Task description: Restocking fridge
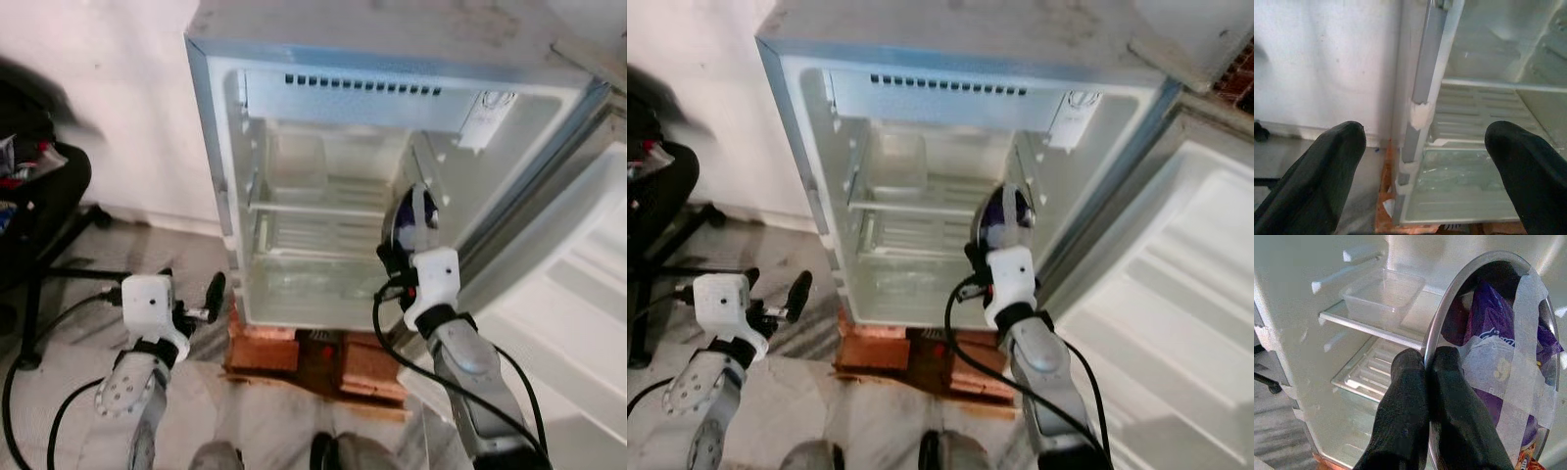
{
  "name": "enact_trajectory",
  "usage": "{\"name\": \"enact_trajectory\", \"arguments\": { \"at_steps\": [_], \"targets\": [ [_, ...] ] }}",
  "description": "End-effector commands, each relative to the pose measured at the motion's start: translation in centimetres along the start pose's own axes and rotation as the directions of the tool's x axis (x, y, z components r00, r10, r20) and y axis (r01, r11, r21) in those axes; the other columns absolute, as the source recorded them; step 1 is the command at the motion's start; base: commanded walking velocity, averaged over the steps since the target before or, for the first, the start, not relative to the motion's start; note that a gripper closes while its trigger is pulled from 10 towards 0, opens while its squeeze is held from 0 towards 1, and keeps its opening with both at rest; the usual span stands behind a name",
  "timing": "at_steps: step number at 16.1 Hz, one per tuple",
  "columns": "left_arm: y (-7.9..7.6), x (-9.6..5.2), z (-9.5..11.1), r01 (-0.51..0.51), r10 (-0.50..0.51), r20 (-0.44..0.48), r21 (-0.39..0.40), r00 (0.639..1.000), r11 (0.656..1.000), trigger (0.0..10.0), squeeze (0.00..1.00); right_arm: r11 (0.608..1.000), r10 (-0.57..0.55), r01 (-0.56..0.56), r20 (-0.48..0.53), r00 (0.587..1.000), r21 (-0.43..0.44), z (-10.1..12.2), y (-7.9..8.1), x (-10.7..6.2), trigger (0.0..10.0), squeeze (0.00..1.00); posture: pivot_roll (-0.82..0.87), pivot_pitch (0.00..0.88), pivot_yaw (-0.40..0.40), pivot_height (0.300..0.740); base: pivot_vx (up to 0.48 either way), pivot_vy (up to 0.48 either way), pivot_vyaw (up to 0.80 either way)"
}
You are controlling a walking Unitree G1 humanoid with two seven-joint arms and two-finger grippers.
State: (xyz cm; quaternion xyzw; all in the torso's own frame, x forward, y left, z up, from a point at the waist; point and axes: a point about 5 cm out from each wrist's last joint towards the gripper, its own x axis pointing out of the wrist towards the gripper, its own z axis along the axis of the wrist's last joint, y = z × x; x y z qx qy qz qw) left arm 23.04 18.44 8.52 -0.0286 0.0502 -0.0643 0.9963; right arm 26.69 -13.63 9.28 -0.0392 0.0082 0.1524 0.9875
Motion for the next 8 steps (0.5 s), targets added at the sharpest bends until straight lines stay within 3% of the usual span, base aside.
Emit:
{"name": "enact_trajectory", "arguments": {
  "at_steps": [1, 8],
  "targets": [
    [-0.2, -0.1, 0.1, 0.010, -0.010, 0.001, -0.003, 1.000, 1.000, 10.0, 0.00, 1.000, -0.015, 0.016, 0.043, 0.999, -0.018, 0.9, -0.3, -0.1, 10.0, 0.00, 0.11, 0.133, -0.087, 0.740, 0.281, 0.000, 0.00],
    [-0.9, -1.0, -0.2, 0.015, -0.015, -0.005, -0.005, 1.000, 1.000, 10.0, 0.00, 0.998, -0.066, 0.065, 0.035, 0.997, 0.011, 0.6, -0.7, -1.3, 10.0, 0.00, 0.11, 0.136, -0.087, 0.740, 0.314, 0.000, 0.00]
  ]
}}
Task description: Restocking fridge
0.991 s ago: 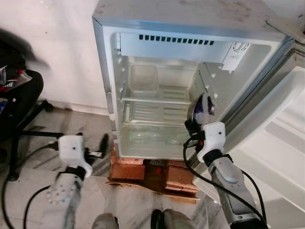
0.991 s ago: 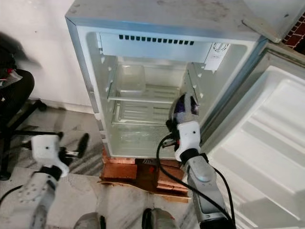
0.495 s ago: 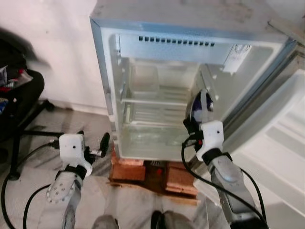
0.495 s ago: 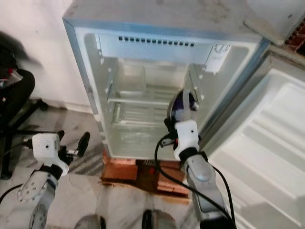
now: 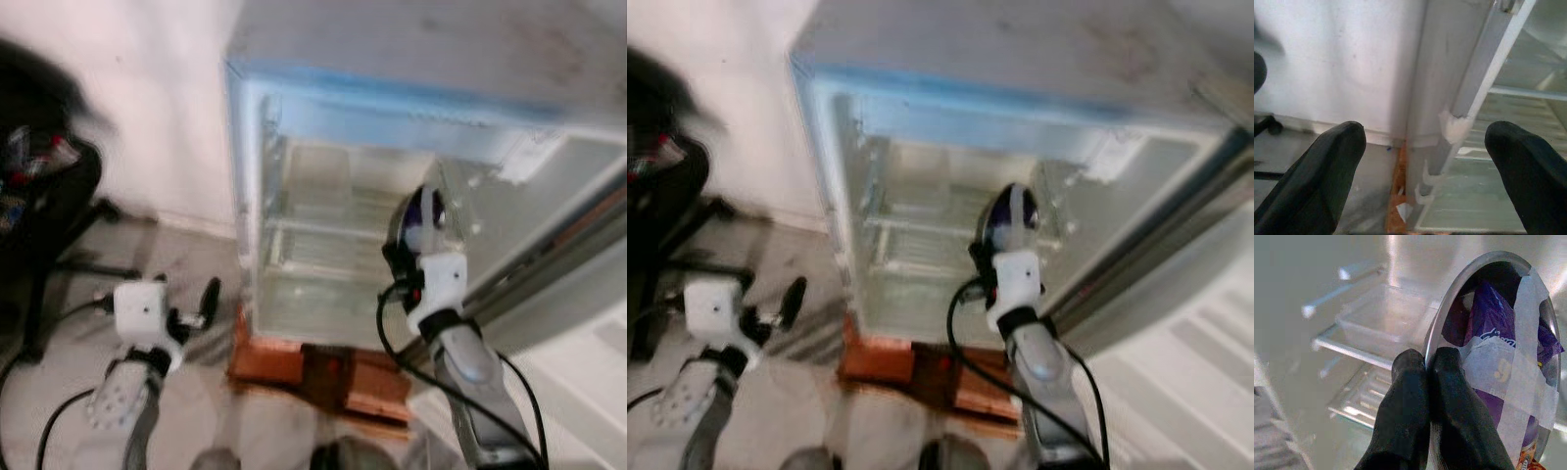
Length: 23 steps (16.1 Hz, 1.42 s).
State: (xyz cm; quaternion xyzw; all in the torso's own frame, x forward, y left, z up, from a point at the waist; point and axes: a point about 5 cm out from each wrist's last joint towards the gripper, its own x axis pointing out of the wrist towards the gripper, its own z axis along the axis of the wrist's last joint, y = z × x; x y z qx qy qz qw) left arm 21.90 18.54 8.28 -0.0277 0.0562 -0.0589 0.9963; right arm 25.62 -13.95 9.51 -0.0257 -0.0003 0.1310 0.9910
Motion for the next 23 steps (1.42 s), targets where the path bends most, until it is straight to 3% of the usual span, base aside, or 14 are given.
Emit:
{"name": "enact_trajectory", "arguments": {
  "at_steps": [1, 9, 12, 14, 17, 20, 22, 23],
  "targets": [
    [-1.3, 0.1, 0.0, 0.032, -0.032, 0.006, -0.009, 0.999, 0.999, 10.0, 0.00, 1.000, -0.020, 0.020, 0.011, 1.000, -0.015, 0.3, -0.5, -0.3, 10.0, 0.00, 0.11, 0.136, -0.087, 0.740, 0.319, 0.000, 0.00],
    [-1.1, 0.1, -0.1, 0.009, -0.009, -0.013, -0.004, 1.000, 1.000, 10.0, 0.00, 1.000, 0.009, -0.010, -0.029, 1.000, -0.025, -0.2, -0.6, 0.8, 10.0, 0.00, 0.12, 0.151, -0.092, 0.740, 0.114, 0.000, 0.00],
    [-1.3, -0.2, -0.1, 0.014, -0.014, -0.022, -0.002, 1.000, 1.000, 10.0, 0.00, 0.991, 0.119, -0.123, -0.069, 0.991, -0.054, -0.9, 0.0, 2.6, 10.0, 0.00, 0.14, 0.170, -0.099, 0.740, 0.000, 0.000, 0.00],
    [-1.3, -0.3, -0.1, 0.012, -0.012, -0.027, 0.000, 1.000, 1.000, 10.0, 0.00, 0.965, 0.224, -0.235, -0.101, 0.969, -0.116, -1.4, 0.9, 4.5, 10.0, 0.00, 0.15, 0.176, -0.104, 0.740, 0.000, 0.000, 0.00],
    [-1.6, -0.5, -0.1, 0.018, -0.018, -0.032, 0.003, 0.999, 1.000, 10.0, 0.00, 0.929, 0.271, -0.303, -0.166, 0.948, -0.211, -1.8, 1.1, 7.1, 10.0, 0.00, 0.18, 0.191, -0.126, 0.740, 0.000, 0.000, 0.00],
    [-1.9, -0.7, -0.1, 0.023, -0.023, -0.033, 0.005, 0.999, 1.000, 10.0, 0.00, 0.909, 0.256, -0.311, -0.217, 0.942, -0.278, -1.9, 1.1, 8.7, 10.0, 0.00, 0.20, 0.204, -0.131, 0.740, 0.000, 0.000, 0.00],
    [-1.8, -1.0, -0.1, 0.008, -0.008, -0.033, 0.001, 0.999, 1.000, 10.0, 0.00, 0.845, 0.226, -0.318, -0.250, 0.941, -0.431, -1.2, 0.9, 9.9, 10.0, 0.00, 0.21, 0.213, -0.132, 0.740, 0.000, 0.000, 0.00],
    [-1.8, -1.0, -0.1, 0.007, -0.007, -0.035, 0.003, 0.999, 1.000, 10.0, 0.00, 0.831, 0.207, -0.310, -0.261, 0.943, -0.462, -0.9, 0.7, 10.4, 10.0, 0.00, 0.21, 0.217, -0.131, 0.740, 0.000, 0.000, 0.00]
  ]
}}
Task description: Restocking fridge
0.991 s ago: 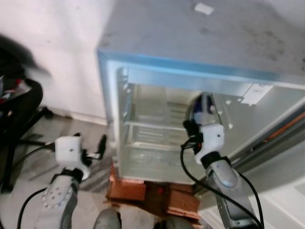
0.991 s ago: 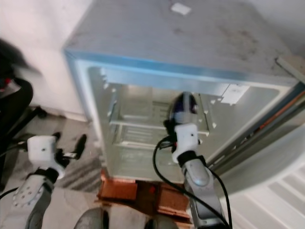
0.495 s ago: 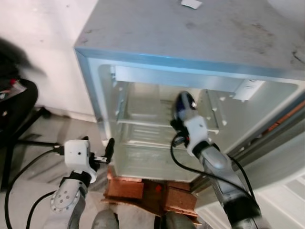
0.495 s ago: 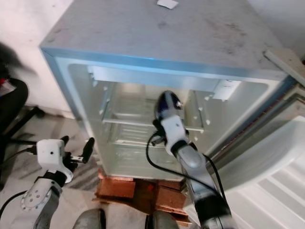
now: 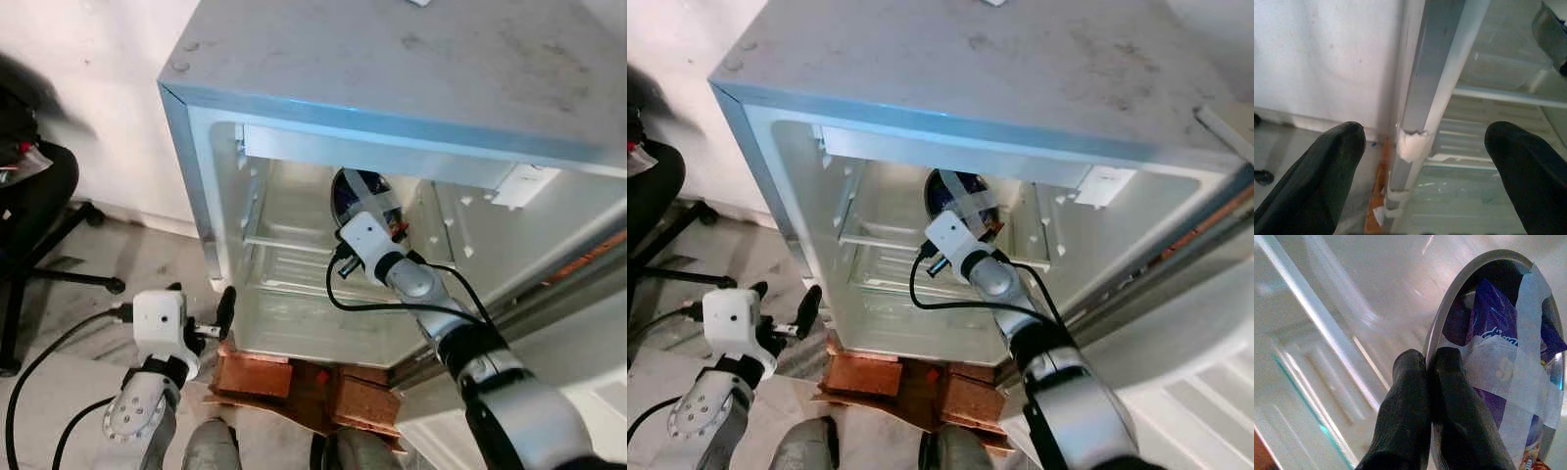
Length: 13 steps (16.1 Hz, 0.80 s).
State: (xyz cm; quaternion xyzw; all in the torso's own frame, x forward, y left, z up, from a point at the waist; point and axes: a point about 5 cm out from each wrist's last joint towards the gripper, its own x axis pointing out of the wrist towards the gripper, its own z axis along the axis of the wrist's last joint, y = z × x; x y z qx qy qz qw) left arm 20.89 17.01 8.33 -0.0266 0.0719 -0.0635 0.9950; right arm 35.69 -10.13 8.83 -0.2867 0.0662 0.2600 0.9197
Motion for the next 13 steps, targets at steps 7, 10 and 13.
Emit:
{"name": "enact_trajectory", "arguments": {
  "at_steps": [7, 10, 13],
  "targets": [
    [-0.1, -0.6, 0.1, -0.015, 0.015, -0.009, 0.004, 1.000, 1.000, 10.0, 0.00, 0.991, -0.114, 0.109, -0.063, 0.991, -0.076, -0.7, -2.5, -0.1, 10.0, 0.00, 0.21, 0.232, -0.136, 0.740, 0.000, 0.000, 0.00],
    [0.1, -0.6, 0.1, -0.017, 0.017, -0.015, 0.006, 1.000, 1.000, 10.0, 0.00, 0.989, -0.139, 0.132, -0.099, 0.985, -0.074, -1.6, -3.1, -0.6, 10.0, 0.00, 0.21, 0.231, -0.132, 0.740, 0.000, 0.000, 0.00],
    [0.2, -0.6, 0.0, -0.012, 0.013, -0.024, 0.015, 1.000, 1.000, 10.0, 0.00, 0.990, -0.114, 0.096, -0.177, 0.978, -0.105, -2.9, -3.0, -1.0, 10.0, 0.00, 0.21, 0.234, -0.129, 0.740, 0.000, 0.000, 0.00]
  ]
}}
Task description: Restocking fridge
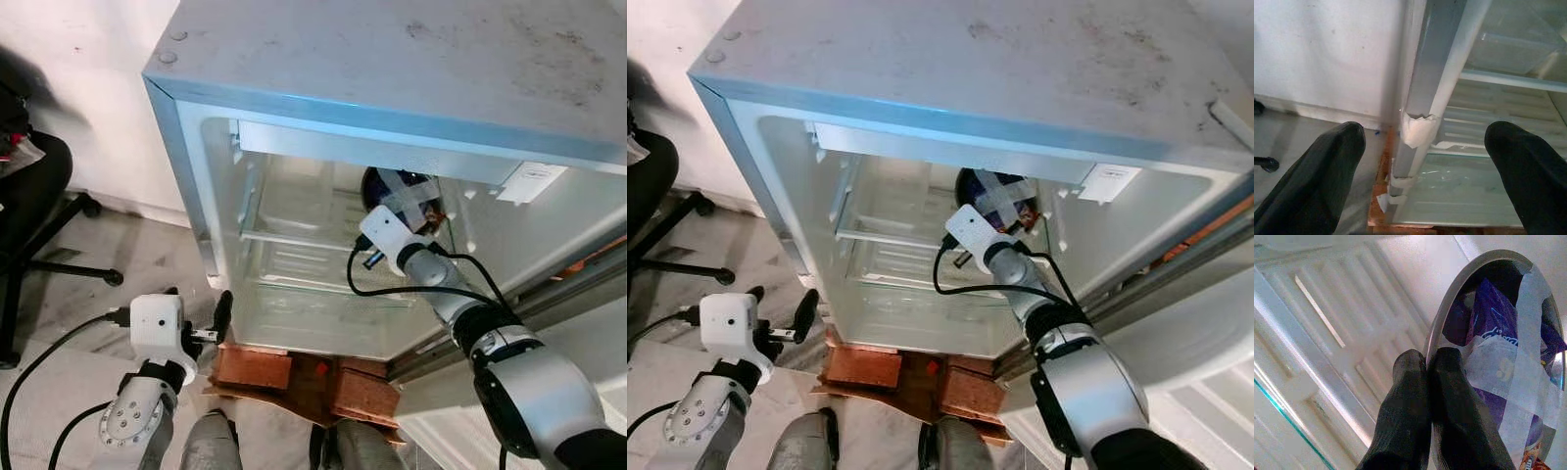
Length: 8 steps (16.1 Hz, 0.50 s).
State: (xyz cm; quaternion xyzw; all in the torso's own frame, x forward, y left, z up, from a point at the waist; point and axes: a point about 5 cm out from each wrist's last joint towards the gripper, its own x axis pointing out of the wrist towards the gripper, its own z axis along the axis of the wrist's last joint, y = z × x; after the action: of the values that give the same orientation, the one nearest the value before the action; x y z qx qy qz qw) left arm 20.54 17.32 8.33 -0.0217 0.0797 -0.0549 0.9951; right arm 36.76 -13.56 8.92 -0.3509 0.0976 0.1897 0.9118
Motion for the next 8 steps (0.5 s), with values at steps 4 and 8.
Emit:
{"name": "enact_trajectory", "arguments": {
  "at_steps": [4, 8],
  "targets": [
    [-0.2, -0.2, -0.1, 0.008, -0.008, -0.012, 0.006, 1.000, 1.000, 10.0, 0.00, 0.996, 0.068, -0.069, -0.021, 0.997, -0.056, -0.3, 0.5, 0.0, 10.0, 1.00, 0.21, 0.236, -0.130, 0.740, 0.000, 0.000, 0.00],
    [-0.8, -0.2, -0.1, 0.017, -0.017, -0.015, 0.003, 1.000, 1.000, 10.0, 0.00, 0.987, -0.016, 0.037, 0.133, 0.991, -0.157, 2.7, -1.9, 0.3, 10.0, 1.00, 0.21, 0.236, -0.121, 0.740, 0.000, 0.000, 0.00]
  ]
}}
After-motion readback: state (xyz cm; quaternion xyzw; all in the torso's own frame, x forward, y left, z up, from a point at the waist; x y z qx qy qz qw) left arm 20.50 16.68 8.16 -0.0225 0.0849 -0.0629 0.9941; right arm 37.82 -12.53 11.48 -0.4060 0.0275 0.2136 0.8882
